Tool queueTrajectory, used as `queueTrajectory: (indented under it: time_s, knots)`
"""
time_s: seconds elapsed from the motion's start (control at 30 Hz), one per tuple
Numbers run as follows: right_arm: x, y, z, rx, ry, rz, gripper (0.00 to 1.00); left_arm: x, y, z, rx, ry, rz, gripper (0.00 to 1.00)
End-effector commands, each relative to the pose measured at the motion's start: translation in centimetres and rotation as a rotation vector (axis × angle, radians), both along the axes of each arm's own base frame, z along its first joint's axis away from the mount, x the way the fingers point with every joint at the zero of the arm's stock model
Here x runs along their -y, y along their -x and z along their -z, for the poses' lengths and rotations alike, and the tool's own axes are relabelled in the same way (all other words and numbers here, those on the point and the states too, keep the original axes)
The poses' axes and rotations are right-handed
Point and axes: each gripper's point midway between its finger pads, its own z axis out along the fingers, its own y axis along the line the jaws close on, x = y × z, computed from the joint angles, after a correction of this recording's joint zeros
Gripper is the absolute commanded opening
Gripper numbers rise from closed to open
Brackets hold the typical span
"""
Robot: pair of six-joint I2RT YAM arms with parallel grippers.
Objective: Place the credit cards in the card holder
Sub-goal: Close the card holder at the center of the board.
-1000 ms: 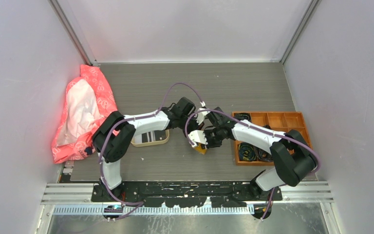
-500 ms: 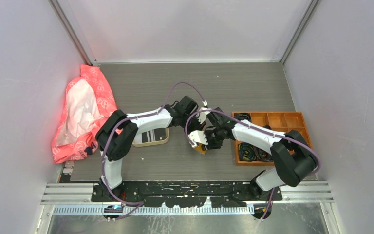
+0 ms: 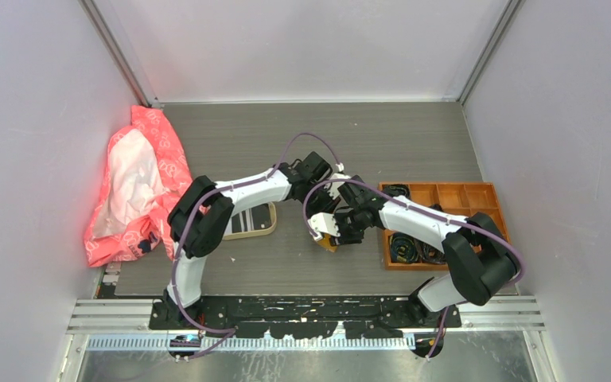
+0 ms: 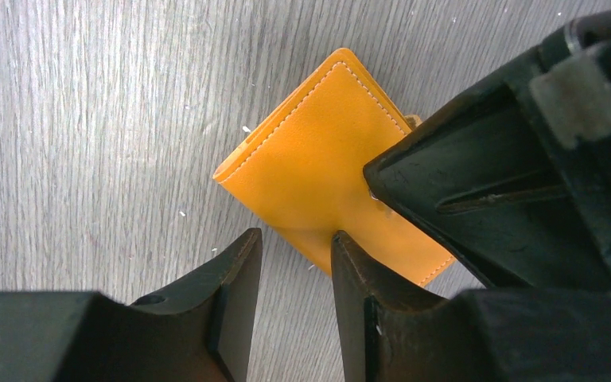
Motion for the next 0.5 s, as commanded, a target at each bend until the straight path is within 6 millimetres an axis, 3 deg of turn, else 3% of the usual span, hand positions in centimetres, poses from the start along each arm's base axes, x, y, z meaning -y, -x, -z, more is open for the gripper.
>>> queueTrajectory:
  time_s: [0.0,0.33,0.47]
  knots:
    - [-1.9,-1.6,-1.6,0.075,-0.073,-0.018,0.44,-3.1,6.3,8.1,-0.157,-0.313,0.034,0.00]
    - [-2.0,-1.5,-1.8,0.069,-0.080,-0.022,0.43,-3.7,7.4,10.3,-0.232,-0.483,-0.057,0.00]
    - [-2.0,-1.4,-2.0,0.070,-0.083,-0.023,0.43,-3.5,7.2,10.2,-0.232,-0.479,-0.081,0.00]
